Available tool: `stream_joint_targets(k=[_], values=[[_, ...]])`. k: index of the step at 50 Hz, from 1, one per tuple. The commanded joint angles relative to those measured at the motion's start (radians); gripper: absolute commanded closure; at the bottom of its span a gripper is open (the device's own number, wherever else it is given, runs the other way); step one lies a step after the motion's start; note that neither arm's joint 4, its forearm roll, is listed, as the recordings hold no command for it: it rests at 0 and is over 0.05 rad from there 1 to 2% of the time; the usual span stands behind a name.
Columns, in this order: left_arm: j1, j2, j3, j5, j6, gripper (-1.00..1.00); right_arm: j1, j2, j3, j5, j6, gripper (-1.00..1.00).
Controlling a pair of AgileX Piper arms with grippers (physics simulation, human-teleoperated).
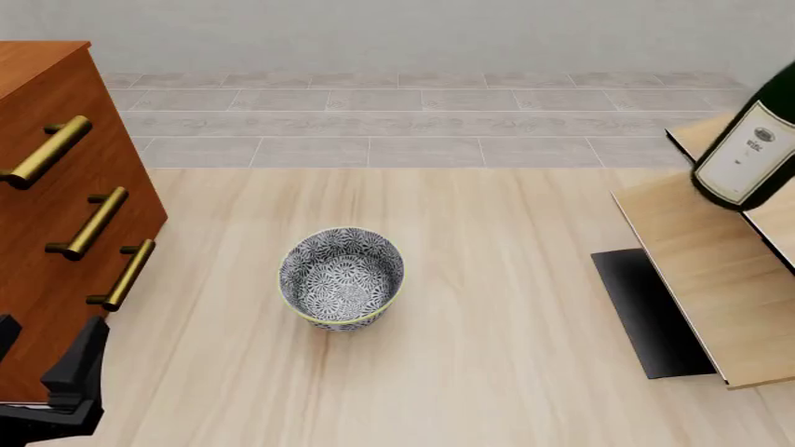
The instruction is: Put the wine bottle on the wine rack.
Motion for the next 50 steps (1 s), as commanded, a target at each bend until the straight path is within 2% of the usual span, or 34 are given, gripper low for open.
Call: stream_joint_targets(k=[1, 34, 46, 47, 50], values=[[0.002, -0.004, 0.0, 0.006, -0.002, -1.0, -0.048, 0.015, -0.002, -0.027, 0.019, 1.0], [0.007, -0.032, 0.0, 0.038, 0.001, -1.0, -0.121, 0.036, 0.04, -0.081, 0.042, 1.0], [0.009, -0.027, 0.0, 0.033, 0.003, -1.0, -0.138, 0.049, 0.054, -0.098, 0.059, 1.0], [0.009, -0.023, 0.0, 0.029, 0.002, -1.0, -0.141, 0.052, 0.057, -0.105, 0.086, 1.0], [0.008, -0.021, 0.0, 0.027, 0.002, -1.0, -0.147, 0.056, 0.057, -0.108, 0.076, 1.0]])
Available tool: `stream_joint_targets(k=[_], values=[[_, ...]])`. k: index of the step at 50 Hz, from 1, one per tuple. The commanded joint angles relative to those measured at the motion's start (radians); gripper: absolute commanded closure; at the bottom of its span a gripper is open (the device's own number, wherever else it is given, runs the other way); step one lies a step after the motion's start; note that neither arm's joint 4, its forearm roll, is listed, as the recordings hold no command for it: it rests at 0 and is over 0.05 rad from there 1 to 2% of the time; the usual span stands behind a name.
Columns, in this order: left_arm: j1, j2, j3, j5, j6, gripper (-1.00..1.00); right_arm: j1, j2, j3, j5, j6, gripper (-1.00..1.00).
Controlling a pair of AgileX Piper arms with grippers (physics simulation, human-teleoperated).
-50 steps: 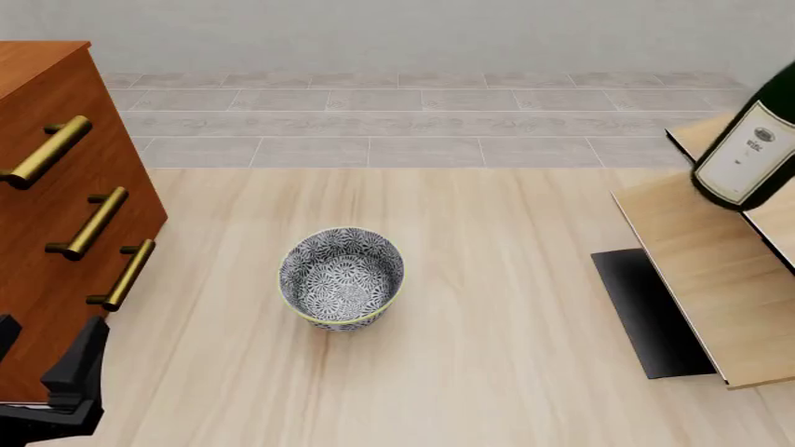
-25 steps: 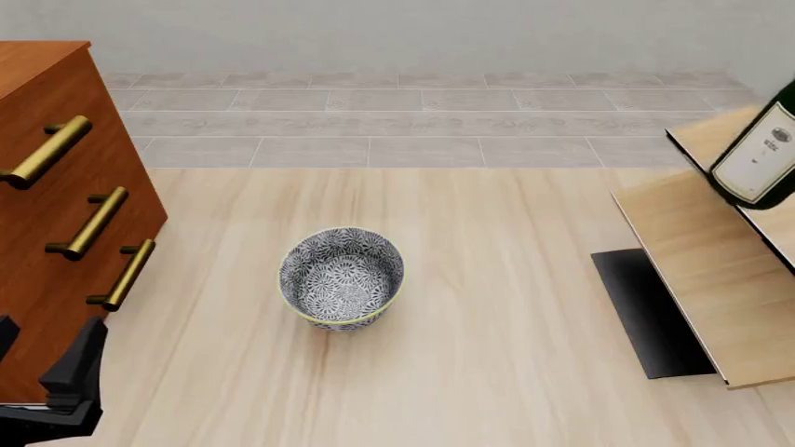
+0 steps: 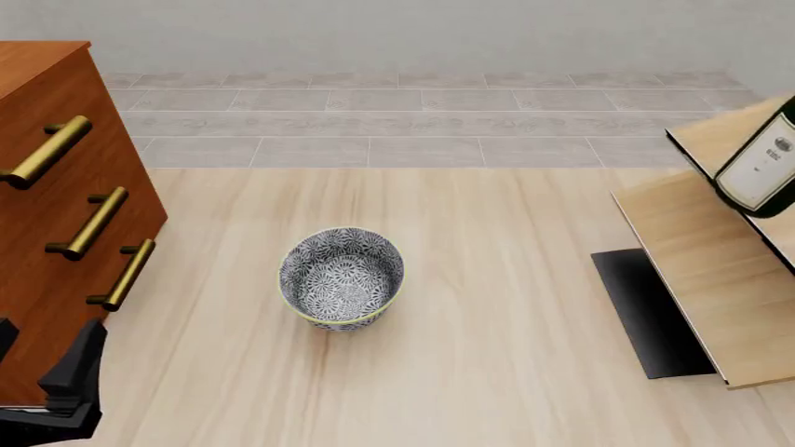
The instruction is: Put the wine bottle on the wine rack.
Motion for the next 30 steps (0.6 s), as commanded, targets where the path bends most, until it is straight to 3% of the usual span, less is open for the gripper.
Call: stream_joint_targets(k=[1, 8, 20, 25, 30], values=[[-0.002, 0.008, 0.0, -0.007, 0.001, -1.0, -0.024, 0.01, 0.003, -0.025, 0.037, 1.0], [-0.001, 0.018, 0.0, -0.017, 0.004, -1.0, -0.037, 0.016, 0.008, -0.035, 0.078, 1.0], [-0.009, 0.042, 0.0, -0.038, 0.003, -1.0, -0.066, 0.028, 0.005, -0.041, 0.097, 1.0], [-0.011, 0.05, 0.0, -0.044, 0.005, -1.0, -0.076, 0.039, 0.0, -0.043, 0.152, 1.0], [-0.008, 0.044, 0.0, -0.039, 0.006, -1.0, -0.081, 0.051, -0.015, -0.034, 0.169, 1.0]])
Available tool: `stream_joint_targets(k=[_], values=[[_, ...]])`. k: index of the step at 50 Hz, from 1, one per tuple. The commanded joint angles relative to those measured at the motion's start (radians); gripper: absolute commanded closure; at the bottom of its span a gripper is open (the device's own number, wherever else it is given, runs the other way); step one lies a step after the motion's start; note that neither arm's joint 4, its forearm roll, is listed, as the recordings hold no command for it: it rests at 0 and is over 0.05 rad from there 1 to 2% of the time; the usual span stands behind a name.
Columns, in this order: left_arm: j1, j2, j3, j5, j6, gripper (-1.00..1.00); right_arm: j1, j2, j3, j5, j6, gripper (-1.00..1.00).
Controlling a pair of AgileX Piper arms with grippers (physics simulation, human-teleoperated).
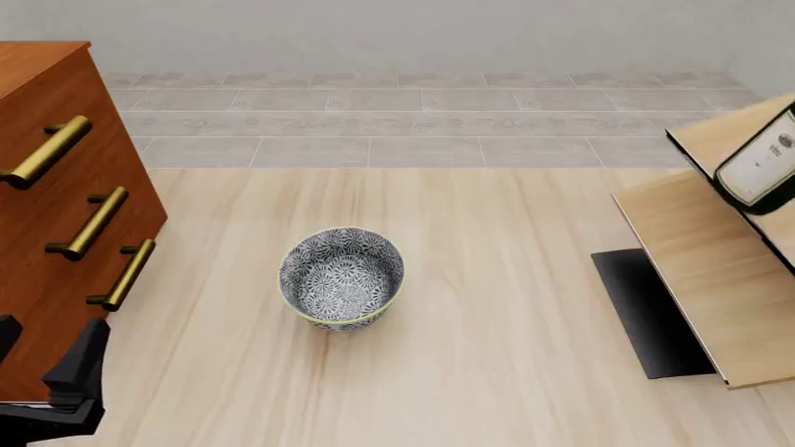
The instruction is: Put the wine bottle on the wine rack.
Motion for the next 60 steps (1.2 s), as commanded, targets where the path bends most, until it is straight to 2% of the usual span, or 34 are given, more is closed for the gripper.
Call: stream_joint_targets(k=[1, 13, 14, 17, 35, 50, 60], values=[[-0.003, 0.003, 0.0, 0.001, 0.002, -1.0, -0.019, 0.016, -0.029, 0.002, 0.057, 1.0], [-0.004, 0.018, 0.0, -0.011, 0.0, -1.0, -0.043, 0.044, -0.023, -0.006, 0.119, 1.0], [-0.004, 0.019, 0.0, -0.011, 0.001, -1.0, -0.041, 0.045, -0.014, -0.014, 0.15, 1.0], [-0.004, 0.022, 0.0, -0.013, 0.001, -1.0, -0.048, 0.056, -0.018, -0.011, 0.129, 1.0], [-0.004, 0.028, 0.0, -0.012, -0.003, -1.0, -0.073, 0.101, -0.02, -0.006, 0.172, 1.0], [-0.007, 0.062, 0.0, -0.044, -0.003, -1.0, -0.107, 0.122, -0.004, -0.014, 0.176, 1.0], [-0.009, 0.038, 0.0, -0.018, -0.004, -1.0, -0.135, 0.158, -0.009, -0.022, 0.181, 1.0]])
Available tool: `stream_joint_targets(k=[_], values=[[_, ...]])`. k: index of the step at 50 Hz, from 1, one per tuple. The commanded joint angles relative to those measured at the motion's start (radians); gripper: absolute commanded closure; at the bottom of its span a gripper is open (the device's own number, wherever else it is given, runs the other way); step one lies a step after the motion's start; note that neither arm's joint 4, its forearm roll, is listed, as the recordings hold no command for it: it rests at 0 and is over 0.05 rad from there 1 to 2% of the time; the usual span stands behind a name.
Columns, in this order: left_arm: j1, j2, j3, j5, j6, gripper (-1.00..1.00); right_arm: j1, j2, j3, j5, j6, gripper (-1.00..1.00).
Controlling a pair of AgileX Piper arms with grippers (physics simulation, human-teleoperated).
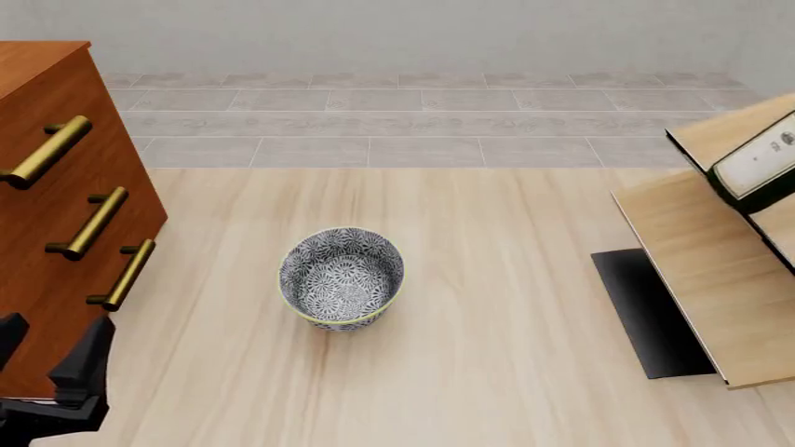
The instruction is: Put the wine bottle on the wine rack.
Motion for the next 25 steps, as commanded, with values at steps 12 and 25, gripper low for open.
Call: stream_joint_targets(k=[12, 25], values=[[-0.003, -0.001, 0.0, 0.005, -0.001, -1.0, -0.047, 0.062, 0.012, -0.009, 0.021, 1.0], [-0.007, 0.01, 0.0, -0.002, -0.005, -1.0, -0.064, 0.087, 0.018, -0.016, 0.015, 1.0]])
